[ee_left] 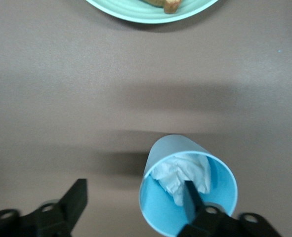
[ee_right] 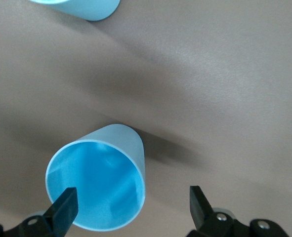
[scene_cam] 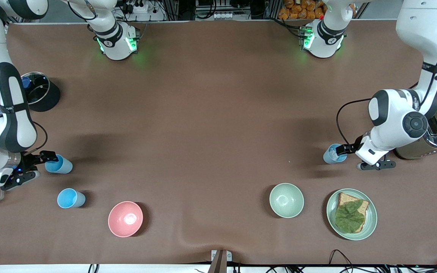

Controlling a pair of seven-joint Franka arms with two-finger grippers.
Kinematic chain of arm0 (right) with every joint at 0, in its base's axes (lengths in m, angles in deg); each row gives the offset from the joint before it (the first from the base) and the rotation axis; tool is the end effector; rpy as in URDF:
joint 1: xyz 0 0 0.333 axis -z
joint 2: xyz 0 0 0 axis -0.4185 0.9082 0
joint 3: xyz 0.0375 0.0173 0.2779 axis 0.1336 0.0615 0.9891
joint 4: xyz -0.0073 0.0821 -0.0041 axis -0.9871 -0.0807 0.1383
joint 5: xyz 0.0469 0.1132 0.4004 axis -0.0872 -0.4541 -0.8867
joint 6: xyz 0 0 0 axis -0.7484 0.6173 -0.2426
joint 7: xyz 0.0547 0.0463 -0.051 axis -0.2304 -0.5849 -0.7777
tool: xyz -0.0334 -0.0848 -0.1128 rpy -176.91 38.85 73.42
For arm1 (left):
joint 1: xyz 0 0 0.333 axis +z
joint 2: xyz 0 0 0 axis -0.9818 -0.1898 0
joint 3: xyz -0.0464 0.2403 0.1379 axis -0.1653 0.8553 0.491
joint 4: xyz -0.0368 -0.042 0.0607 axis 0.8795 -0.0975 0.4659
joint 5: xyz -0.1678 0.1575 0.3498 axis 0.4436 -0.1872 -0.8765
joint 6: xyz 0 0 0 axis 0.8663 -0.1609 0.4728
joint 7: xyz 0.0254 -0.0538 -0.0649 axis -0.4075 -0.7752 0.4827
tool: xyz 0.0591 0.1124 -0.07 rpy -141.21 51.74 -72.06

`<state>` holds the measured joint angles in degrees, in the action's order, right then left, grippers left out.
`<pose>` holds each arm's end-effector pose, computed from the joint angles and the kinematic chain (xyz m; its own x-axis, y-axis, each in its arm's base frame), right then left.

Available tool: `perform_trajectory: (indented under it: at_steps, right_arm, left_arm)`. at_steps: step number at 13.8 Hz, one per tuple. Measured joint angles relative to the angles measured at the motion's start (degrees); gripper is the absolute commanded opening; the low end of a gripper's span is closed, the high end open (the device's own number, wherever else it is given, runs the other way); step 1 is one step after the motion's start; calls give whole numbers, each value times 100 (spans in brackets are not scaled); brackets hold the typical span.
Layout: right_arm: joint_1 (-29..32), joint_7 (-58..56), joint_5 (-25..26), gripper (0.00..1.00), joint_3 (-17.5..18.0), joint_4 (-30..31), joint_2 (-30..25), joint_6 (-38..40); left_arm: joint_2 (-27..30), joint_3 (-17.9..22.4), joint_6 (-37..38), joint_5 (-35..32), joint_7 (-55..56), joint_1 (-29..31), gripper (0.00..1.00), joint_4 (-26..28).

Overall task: Stack blue cups with both arms
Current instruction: 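Grasp the blue cup with the right gripper while the left gripper lifts the tissue cup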

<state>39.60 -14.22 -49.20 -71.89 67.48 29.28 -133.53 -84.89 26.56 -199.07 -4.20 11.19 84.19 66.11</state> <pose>0.6480 -0.1921 0.1562 0.9030 0.4135 -0.1165 0.4067 -0.9102 -0.0783 0.6052 -0.0085 0.1532 0.9963 0.0738 -0.0434 0.0753 -0.9966 0.0325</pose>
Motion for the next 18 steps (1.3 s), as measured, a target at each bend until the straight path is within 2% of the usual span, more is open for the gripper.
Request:
perform_trajectory:
  at_steps: [1, 2, 3, 9, 11, 13, 15, 16, 18]
  right_arm:
    - [0, -3, -4, 16, 2, 0, 29, -13]
    - [0, -5, -7, 1, 4, 0, 52, -31]
    - [0, -7, -25, 0, 5, 0, 66, -51]
    - [0, -73, -203, 0, 7, 3, 79, -46]
    - [-5, -148, -206, 0, 16, -28, 55, 56]
    - [-24, -152, -206, 0, 34, -73, -27, 204]
    - [-54, -152, -210, 0, 51, -111, -173, 418]
    - [-104, -143, -218, 0, 56, -129, -264, 537]
    - [-289, 52, -238, 0, 65, -149, -466, 800]
  left_arm:
    - [-60, -2, -61, 0, 0, -1, 34, 0]
    - [-100, -4, -90, 0, 0, -1, 10, 0]
    - [-120, -15, -93, 0, 0, -2, 0, 0]
    - [-128, -245, -93, 12, 23, -6, 0, -2]
    - [-120, -462, -92, 13, 321, 1, 0, -25]
    - [-68, -933, -75, 13, 974, 0, 0, -75]
    - [1, -1640, -51, 13, 1926, -57, 0, -115]
    - [16, -1951, -49, 12, 2462, -193, 0, -146]
    - [-4, -2172, -49, 9, 3431, -917, 0, -314]
